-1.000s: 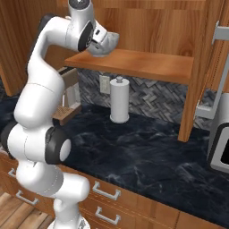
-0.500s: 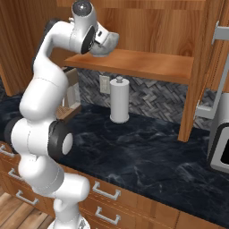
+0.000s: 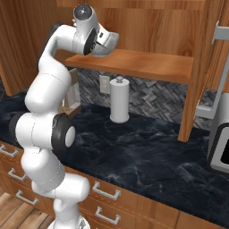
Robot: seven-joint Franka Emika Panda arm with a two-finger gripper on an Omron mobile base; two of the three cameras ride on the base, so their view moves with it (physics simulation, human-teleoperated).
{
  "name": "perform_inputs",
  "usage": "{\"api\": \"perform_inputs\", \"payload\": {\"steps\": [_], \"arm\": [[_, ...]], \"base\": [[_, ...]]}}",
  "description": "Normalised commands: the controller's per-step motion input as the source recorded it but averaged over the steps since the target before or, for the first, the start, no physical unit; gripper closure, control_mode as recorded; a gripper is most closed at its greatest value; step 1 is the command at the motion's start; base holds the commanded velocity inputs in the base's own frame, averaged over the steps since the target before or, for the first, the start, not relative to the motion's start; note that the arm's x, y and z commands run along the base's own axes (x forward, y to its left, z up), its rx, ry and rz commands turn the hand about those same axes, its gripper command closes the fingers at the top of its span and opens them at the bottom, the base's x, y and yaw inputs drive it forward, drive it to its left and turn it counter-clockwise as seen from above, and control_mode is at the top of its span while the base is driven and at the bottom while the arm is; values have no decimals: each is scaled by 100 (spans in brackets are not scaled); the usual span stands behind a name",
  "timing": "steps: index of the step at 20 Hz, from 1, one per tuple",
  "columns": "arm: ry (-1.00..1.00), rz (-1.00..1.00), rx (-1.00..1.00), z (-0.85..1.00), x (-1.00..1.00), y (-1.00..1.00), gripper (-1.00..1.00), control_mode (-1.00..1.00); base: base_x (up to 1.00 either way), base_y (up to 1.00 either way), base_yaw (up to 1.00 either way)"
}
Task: Pick up the bowls from the cabinet and place each bowl in front of a stool on the dining counter.
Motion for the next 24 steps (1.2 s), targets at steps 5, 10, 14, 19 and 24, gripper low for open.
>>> {"api": "perform_inputs", "payload": {"steps": [5,10,14,19,24], "arm": [[8,-5,0,0,26,0,-100,-100],[7,-5,0,0,24,0,-100,-100],[5,-5,0,0,28,0,-100,-100],[3,-4,0,0,28,0,-100,-100],[4,-5,0,-1,25,0,-100,-100]], "base": [[0,0,0],[0,0,0],[0,0,0],[0,0,0],[0,0,0]]}}
